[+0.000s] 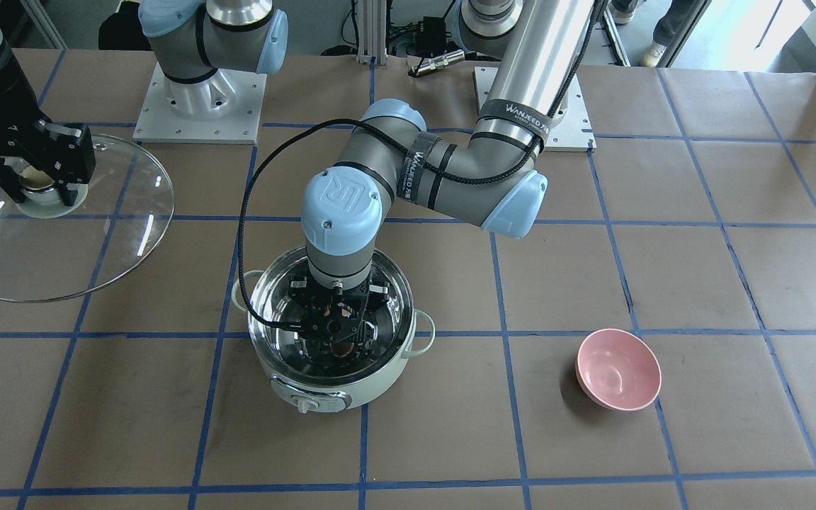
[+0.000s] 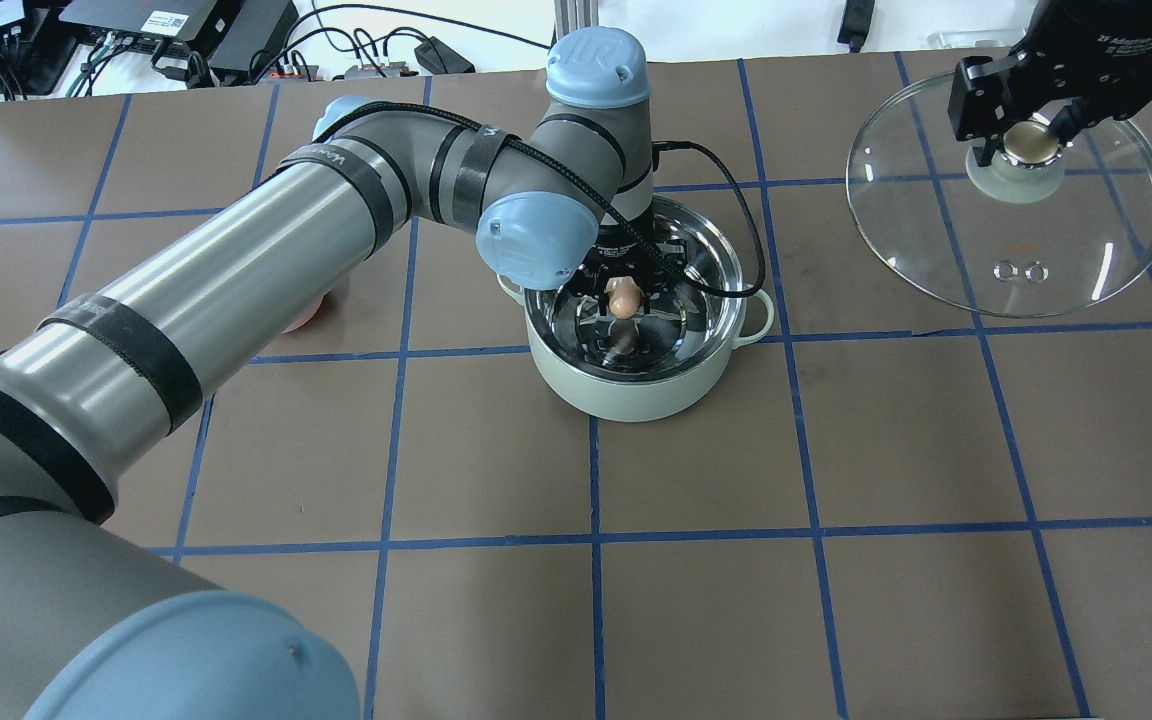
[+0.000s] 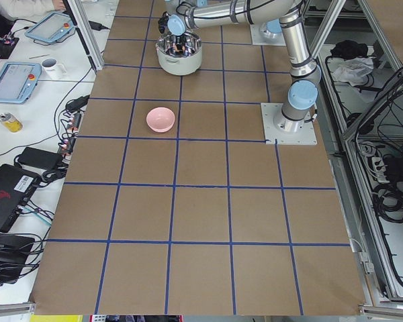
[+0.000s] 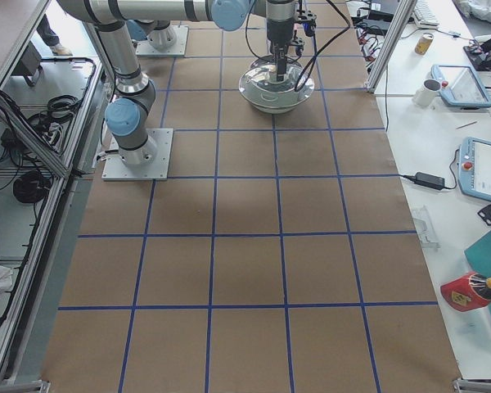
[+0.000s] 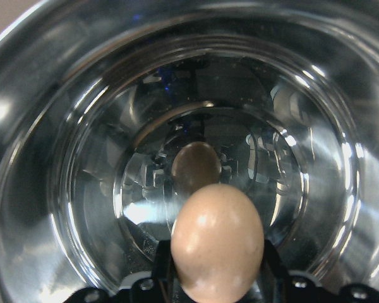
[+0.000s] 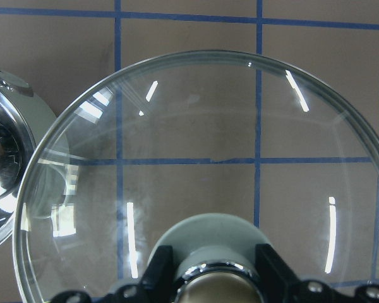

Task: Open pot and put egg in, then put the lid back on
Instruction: 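Carry the egg over the open pot with the left gripper and lower it inside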

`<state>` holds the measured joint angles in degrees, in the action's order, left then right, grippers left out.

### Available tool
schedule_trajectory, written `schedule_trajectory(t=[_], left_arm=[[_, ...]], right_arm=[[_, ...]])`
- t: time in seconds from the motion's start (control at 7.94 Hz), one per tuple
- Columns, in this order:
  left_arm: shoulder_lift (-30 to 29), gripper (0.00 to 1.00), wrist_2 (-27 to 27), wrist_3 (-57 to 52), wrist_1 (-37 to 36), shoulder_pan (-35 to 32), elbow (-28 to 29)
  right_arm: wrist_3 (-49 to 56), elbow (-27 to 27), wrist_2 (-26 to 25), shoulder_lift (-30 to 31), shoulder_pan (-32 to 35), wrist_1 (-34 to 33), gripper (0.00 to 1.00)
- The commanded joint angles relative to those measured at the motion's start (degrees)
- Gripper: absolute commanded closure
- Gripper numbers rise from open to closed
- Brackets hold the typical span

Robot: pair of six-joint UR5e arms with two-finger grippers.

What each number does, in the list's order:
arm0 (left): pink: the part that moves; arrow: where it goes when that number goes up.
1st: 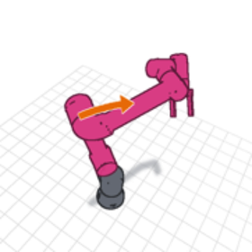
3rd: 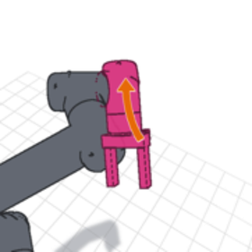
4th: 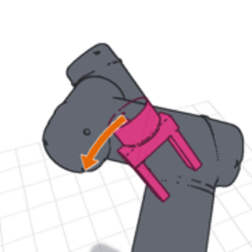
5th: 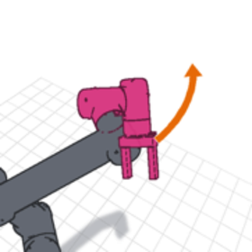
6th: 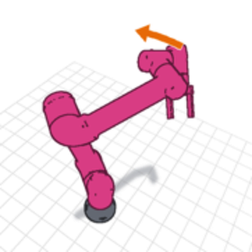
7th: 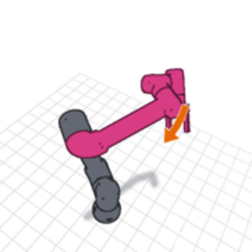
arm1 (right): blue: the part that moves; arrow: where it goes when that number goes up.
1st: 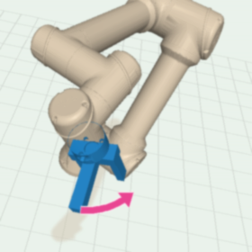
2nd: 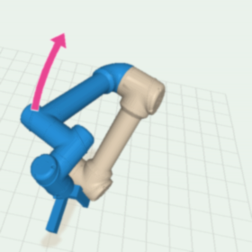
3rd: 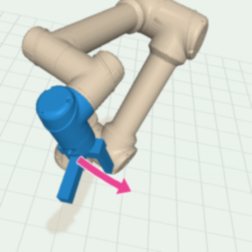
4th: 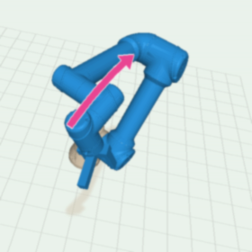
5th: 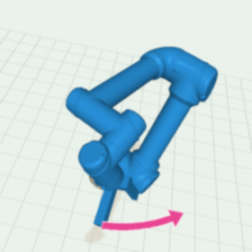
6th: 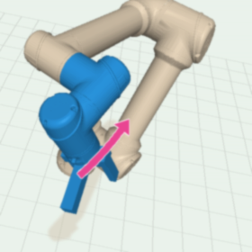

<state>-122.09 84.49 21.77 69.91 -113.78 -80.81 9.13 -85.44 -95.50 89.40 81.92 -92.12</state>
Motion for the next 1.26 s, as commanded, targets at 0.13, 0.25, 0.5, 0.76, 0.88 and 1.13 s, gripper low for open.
schedule_trajectory(t=[0.13,0.25,0.5,0.76,0.88,1.13], left_arm=[[-0.9,0.60,-0.1,0.1,-0.3,0.0,-0.1],[-0.9,0.37,-0.1,-0.1,-0.2,0.0,-0.3],[0.7,0.10,-0.4,-0.5,0.3,-0.1,-0.7],[6.3,0.00,0.0,-0.8,0.4,-0.2,-0.5],[10.0,0.00,0.1,-0.8,1.3,-0.1,-0.4],[14.1,0.00,2.6,-0.8,8.0,2.4,-0.4]], right_arm=[[0.0,-0.2,0.1,-0.5,0.0,-0.3,1.00],[0.0,-0.2,0.0,-0.5,0.1,-0.1,1.00],[0.1,-0.2,0.1,-0.5,0.1,-0.1,1.00],[0.4,-0.1,0.0,-0.4,0.1,-0.1,1.00],[0.4,-0.2,-0.1,-0.4,0.1,-0.1,1.00],[0.2,-0.2,0.1,0.1,0.3,0.1,1.00]])
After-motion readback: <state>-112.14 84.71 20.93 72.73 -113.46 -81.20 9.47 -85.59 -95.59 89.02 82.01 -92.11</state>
